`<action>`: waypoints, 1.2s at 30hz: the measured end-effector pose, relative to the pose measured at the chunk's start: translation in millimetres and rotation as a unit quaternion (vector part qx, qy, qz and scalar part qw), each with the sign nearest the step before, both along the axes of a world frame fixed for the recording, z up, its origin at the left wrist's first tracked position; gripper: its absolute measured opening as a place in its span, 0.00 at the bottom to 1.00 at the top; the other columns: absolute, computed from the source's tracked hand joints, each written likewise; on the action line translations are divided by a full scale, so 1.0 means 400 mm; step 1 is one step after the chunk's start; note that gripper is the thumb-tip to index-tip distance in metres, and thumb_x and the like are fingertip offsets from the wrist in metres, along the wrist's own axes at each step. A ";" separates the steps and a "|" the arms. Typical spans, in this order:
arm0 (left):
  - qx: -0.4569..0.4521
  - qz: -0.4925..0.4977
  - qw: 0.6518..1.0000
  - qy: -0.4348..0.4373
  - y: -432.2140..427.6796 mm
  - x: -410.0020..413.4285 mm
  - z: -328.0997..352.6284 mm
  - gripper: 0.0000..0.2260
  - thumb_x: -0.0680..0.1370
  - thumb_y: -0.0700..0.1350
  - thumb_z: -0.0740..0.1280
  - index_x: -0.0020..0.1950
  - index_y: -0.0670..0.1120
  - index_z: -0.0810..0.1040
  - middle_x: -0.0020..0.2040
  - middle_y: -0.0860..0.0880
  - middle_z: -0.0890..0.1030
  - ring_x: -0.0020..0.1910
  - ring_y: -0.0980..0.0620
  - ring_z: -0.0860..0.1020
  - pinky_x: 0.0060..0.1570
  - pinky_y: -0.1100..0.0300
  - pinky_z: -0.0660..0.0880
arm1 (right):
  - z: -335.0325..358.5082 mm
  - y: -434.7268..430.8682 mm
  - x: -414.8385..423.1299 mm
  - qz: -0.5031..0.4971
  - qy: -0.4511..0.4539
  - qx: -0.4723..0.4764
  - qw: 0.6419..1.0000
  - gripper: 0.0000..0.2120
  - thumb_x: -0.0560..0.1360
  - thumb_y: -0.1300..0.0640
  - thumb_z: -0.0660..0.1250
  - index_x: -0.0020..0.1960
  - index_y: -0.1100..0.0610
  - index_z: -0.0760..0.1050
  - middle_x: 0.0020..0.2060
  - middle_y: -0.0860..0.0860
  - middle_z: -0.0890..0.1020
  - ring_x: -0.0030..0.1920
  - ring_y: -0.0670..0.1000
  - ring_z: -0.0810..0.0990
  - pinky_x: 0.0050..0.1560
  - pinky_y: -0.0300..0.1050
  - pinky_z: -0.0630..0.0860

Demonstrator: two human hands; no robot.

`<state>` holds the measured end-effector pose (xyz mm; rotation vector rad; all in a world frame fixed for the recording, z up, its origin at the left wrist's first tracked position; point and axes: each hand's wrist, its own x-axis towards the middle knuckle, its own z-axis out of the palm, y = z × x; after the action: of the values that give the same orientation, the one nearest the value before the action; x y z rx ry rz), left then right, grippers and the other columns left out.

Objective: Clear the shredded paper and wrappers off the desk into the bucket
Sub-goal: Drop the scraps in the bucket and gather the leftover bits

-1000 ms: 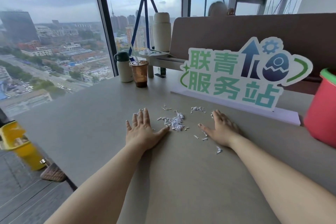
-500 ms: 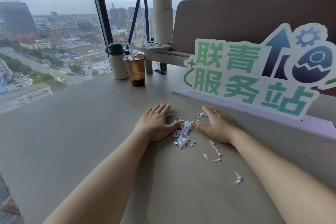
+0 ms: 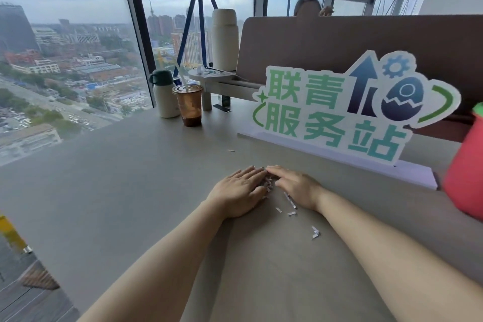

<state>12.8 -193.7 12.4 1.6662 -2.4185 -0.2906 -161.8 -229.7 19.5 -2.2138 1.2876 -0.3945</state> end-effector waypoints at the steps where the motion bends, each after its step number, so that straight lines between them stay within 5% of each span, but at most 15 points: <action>1: 0.002 -0.002 1.000 0.001 0.017 -0.005 -0.002 0.23 0.81 0.53 0.49 0.76 0.52 0.52 0.78 0.53 0.54 0.77 0.55 0.50 0.76 0.59 0.46 | -0.002 0.018 -0.006 -0.002 -0.006 0.000 1.000 0.21 0.78 0.62 0.55 0.71 0.56 0.63 0.74 0.50 0.63 0.74 0.46 0.58 0.74 0.39 0.49; 18: -0.043 0.065 0.996 0.046 0.210 -0.026 -0.016 0.25 0.80 0.58 0.51 0.76 0.52 0.53 0.78 0.54 0.53 0.77 0.57 0.49 0.76 0.58 0.45 | -0.020 0.241 -0.074 -0.040 0.089 -0.084 0.992 0.27 0.79 0.47 0.54 0.75 0.50 0.52 0.77 0.46 0.53 0.76 0.45 0.51 0.76 0.42 0.47; 23: -0.035 0.139 0.985 0.098 0.151 -0.001 -0.018 0.25 0.80 0.57 0.51 0.75 0.50 0.55 0.78 0.51 0.54 0.77 0.53 0.50 0.76 0.54 0.47 | -0.018 0.212 -0.076 -0.084 0.043 -0.067 0.993 0.29 0.78 0.44 0.55 0.75 0.52 0.53 0.76 0.49 0.56 0.76 0.47 0.53 0.74 0.42 0.49; 36: -0.023 0.207 0.977 0.037 -0.159 0.076 -0.024 0.32 0.78 0.62 0.48 0.76 0.46 0.49 0.78 0.48 0.50 0.77 0.52 0.49 0.75 0.53 0.46 | -0.026 0.096 -0.079 -0.059 0.052 -0.069 0.995 0.31 0.76 0.39 0.55 0.74 0.51 0.56 0.76 0.47 0.58 0.75 0.45 0.54 0.74 0.40 0.49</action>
<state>43.2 -257.3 2.9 2.0395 -1.9444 -0.2234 -193.6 -191.4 9.2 -2.3047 1.4928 -0.4297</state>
